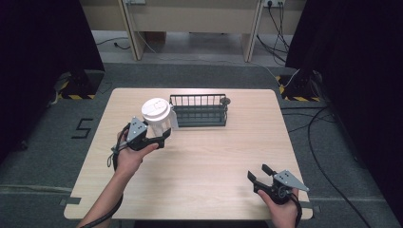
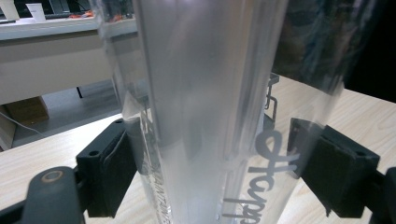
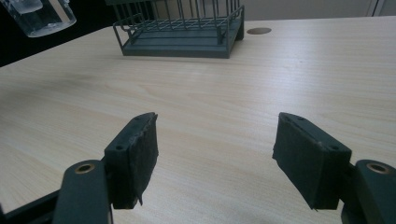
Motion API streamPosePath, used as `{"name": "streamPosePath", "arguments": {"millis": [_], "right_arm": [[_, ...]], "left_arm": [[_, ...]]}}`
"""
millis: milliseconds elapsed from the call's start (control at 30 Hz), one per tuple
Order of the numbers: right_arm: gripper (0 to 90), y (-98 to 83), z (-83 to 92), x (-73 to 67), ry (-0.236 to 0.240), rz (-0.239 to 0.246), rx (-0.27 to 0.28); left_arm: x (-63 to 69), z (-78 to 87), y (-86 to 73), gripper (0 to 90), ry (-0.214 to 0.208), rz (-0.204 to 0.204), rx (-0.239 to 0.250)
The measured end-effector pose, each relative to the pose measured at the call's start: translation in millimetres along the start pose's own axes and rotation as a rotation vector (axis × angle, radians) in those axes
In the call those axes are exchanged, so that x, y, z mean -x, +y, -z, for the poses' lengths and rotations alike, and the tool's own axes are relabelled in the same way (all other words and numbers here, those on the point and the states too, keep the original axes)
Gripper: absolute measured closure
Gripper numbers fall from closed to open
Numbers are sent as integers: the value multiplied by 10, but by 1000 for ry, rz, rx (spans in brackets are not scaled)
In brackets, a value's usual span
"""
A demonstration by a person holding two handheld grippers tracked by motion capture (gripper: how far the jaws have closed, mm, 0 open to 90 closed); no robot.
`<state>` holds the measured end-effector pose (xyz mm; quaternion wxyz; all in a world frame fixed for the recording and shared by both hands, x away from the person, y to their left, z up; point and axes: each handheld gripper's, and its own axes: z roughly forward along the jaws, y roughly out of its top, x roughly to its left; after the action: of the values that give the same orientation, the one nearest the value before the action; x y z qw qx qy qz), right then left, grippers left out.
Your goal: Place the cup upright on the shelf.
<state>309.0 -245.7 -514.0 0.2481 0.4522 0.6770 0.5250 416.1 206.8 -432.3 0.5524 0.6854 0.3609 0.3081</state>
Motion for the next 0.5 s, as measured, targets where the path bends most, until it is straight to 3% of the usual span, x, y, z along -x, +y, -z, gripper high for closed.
{"name": "streamPosePath", "arguments": {"millis": [500], "right_arm": [[309, -1, 2, 4, 1, -5, 2]], "left_arm": [[-10, -143, 145, 174, -3, -13, 10]]}}
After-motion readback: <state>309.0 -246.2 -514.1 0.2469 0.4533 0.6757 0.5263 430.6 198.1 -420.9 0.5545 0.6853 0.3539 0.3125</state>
